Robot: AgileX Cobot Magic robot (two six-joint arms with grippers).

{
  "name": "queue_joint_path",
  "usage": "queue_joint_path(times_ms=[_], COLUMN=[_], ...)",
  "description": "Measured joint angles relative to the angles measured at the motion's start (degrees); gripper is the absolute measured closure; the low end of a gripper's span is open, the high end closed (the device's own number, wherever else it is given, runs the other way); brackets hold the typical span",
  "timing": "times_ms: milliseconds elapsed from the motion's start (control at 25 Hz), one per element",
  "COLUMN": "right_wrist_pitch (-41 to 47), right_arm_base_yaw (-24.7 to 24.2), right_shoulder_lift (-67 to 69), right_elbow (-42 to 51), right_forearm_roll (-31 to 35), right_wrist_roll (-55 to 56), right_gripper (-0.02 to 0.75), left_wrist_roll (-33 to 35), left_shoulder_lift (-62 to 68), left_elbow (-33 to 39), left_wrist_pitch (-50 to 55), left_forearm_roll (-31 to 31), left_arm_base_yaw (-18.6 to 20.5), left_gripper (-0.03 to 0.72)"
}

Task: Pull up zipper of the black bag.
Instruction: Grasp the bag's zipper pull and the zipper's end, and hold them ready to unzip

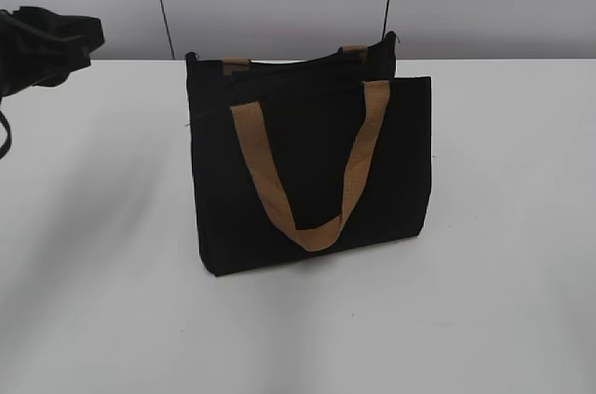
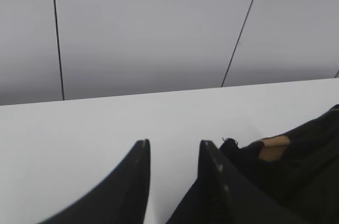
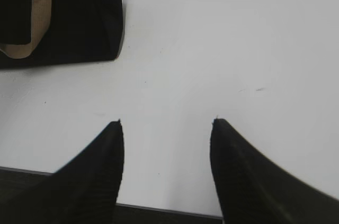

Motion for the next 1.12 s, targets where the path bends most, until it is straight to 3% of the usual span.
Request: queue_joint_path(times_ms=[360, 760, 1000, 1120], right_wrist_pitch=[0.00, 0.00, 0.00, 0.00], right_arm_base_yaw=[0.00, 0.00, 0.00, 0.00], right_shoulder_lift=[0.00, 0.00, 0.00, 0.00], right_elbow=[0.00, 0.00, 0.00, 0.00], right_forearm_roll=[0.00, 0.00, 0.00, 0.00], right_wrist_roll=[0.00, 0.00, 0.00, 0.00], right_gripper=[0.327, 0.327, 0.327, 0.327], left_wrist_roll=[0.00, -0.27, -0.27, -0.27], left_shoulder_lift=[6.67, 14.50, 22.97, 28.81], left_elbow=[0.77, 11.62, 12.04, 11.56], left_wrist_pitch=[-6.99, -22.82, -27.83, -31.15], left_forearm_roll=[-0.43, 0.40, 14.72, 18.40], left_arm_base_yaw=[0.00, -0.06, -0.06, -0.06], left_gripper=[0.450, 0.449, 0.440, 0.390])
